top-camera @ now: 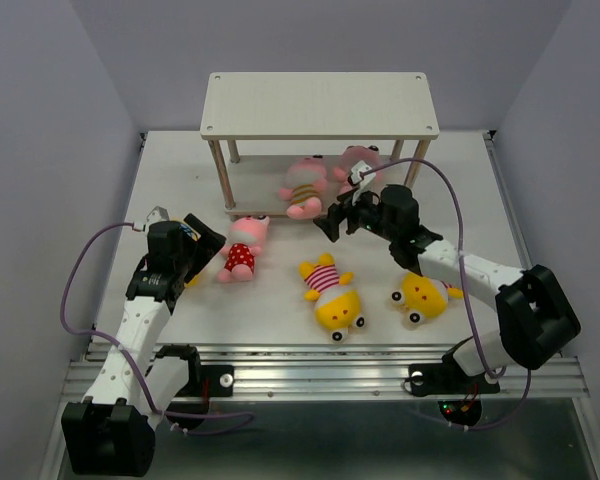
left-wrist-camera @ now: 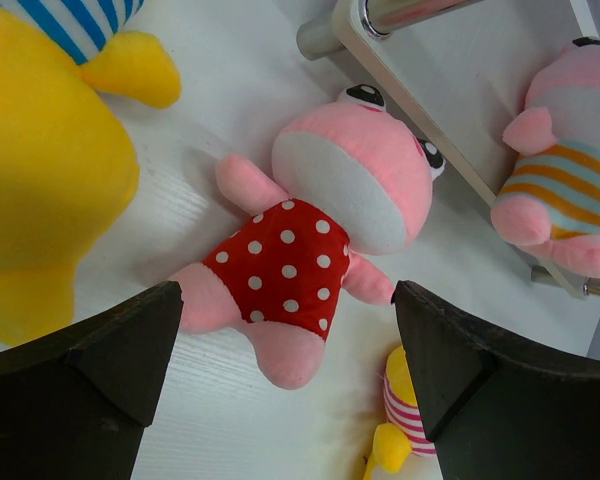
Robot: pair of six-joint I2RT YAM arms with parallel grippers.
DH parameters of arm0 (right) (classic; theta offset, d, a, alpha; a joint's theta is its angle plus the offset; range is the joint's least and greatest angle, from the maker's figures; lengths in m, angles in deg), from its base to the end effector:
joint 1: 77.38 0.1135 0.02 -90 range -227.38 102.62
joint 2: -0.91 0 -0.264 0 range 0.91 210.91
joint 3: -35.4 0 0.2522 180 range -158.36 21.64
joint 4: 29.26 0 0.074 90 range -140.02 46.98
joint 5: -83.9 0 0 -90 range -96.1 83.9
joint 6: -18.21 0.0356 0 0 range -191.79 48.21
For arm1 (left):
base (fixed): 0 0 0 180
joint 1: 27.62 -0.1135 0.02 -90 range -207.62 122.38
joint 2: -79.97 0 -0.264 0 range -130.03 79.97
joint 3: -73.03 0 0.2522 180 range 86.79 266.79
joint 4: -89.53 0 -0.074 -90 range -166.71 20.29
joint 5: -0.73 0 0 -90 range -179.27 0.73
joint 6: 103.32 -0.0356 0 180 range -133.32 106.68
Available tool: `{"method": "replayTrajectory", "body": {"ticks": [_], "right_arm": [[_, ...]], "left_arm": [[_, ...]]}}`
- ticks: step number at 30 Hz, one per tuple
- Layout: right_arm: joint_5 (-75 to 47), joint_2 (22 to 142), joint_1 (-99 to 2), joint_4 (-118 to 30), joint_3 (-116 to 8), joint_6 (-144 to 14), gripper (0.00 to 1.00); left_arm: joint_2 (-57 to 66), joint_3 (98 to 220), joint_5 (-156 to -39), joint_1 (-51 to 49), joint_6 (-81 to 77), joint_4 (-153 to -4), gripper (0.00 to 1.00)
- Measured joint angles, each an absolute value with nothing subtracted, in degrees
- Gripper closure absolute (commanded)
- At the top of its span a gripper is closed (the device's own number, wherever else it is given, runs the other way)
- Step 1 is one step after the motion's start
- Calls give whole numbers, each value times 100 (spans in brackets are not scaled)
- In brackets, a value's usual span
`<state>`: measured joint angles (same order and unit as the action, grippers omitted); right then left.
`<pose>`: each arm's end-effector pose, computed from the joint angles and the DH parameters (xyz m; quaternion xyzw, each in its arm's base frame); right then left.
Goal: Place and organize the stuffed toys onto the shelf
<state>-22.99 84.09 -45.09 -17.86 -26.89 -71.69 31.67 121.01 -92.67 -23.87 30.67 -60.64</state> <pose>0.2742 0.1855 0.2679 -0.3005 0.6990 0.2859 0.5826 0.1907 -0.0146 0.2542 -0.2841 0.8185 -0.2253 0.4456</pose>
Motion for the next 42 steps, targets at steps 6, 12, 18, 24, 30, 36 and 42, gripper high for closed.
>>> {"method": "replayTrajectory", "body": {"ticks": [6,12,18,24,30,36,42], "right_arm": [[-2708,8201,-4190,-2065,-2615,-7044,0],[-2817,8470,-3845,-2159,-2676,-7029,0],[-2775,9270,-3676,-2074,-3008,-6959,0],[-2445,9841,-3626,-1716,-3340,-6819,0],[-2277,10096,-3613,-1320,-3506,-6668,0],[-1991,10376,-3609,-1147,-3681,-6594,0],[-1634,10433,-3606,-1119,-3806,-6594,0]], "left_arm": [[3163,12101,-9267,-2387,3065,-6066,1],[3102,12101,-9276,-2387,3062,-6105,1],[3091,12101,-9294,-2387,3045,-6112,1],[3091,12101,-9291,-2387,3036,-6114,1],[3091,12101,-9291,-2387,3012,-6114,1],[3091,12101,-9291,-2387,2999,-6109,1],[3091,12101,-9285,-2387,2997,-6107,1]]}}
